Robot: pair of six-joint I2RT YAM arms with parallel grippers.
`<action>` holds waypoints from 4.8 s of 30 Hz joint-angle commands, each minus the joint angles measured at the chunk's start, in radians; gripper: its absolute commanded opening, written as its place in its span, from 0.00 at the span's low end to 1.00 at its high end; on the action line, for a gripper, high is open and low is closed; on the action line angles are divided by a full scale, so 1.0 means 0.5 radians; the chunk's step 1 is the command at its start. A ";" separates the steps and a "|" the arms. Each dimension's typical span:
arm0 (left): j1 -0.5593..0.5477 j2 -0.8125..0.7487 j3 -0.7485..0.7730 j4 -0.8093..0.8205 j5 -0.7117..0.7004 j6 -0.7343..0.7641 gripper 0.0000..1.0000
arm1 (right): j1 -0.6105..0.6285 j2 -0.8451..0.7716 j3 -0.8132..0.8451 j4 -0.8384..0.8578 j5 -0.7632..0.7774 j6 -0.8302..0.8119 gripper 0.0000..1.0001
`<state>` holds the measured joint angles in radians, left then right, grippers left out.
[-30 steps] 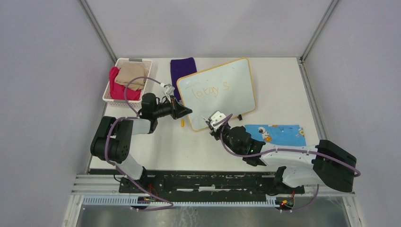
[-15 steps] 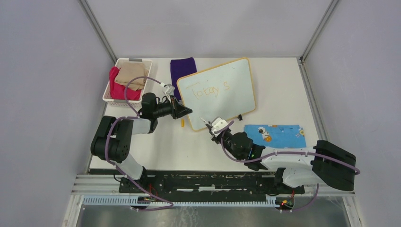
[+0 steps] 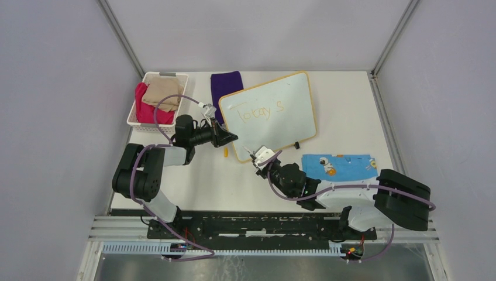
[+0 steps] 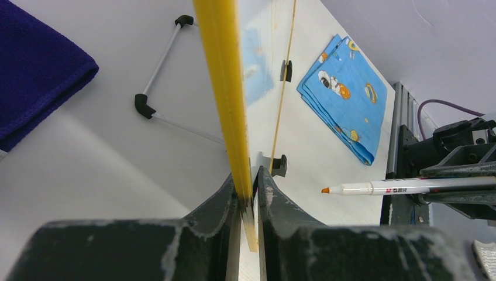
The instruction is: Write a sentence on the whiteboard
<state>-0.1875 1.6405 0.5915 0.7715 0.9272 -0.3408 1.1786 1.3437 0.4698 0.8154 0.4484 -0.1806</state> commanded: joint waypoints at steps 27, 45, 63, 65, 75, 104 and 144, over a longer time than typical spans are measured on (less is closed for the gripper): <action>-0.012 0.075 -0.005 -0.204 -0.194 0.244 0.02 | -0.144 0.342 0.243 0.104 -0.058 0.243 0.00; -0.012 0.071 -0.006 -0.208 -0.194 0.246 0.02 | -0.159 0.218 0.063 0.024 -0.028 0.269 0.00; -0.012 0.070 -0.005 -0.209 -0.192 0.247 0.02 | -0.305 0.190 0.344 -0.081 -0.114 0.281 0.00; -0.012 0.069 -0.005 -0.211 -0.192 0.247 0.02 | -0.305 0.196 0.317 -0.079 -0.121 0.292 0.00; -0.012 0.072 -0.006 -0.209 -0.192 0.246 0.02 | -0.305 0.169 0.184 -0.058 -0.162 0.358 0.00; -0.015 0.072 -0.005 -0.209 -0.194 0.243 0.02 | -0.188 0.238 0.153 -0.093 -0.371 0.462 0.00; -0.015 0.079 0.001 -0.219 -0.194 0.246 0.02 | -0.380 0.059 0.090 -0.118 -0.412 0.482 0.00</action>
<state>-0.1879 1.6405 0.5938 0.7639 0.9272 -0.3393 0.9798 1.3647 0.4915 0.7216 0.2611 0.0414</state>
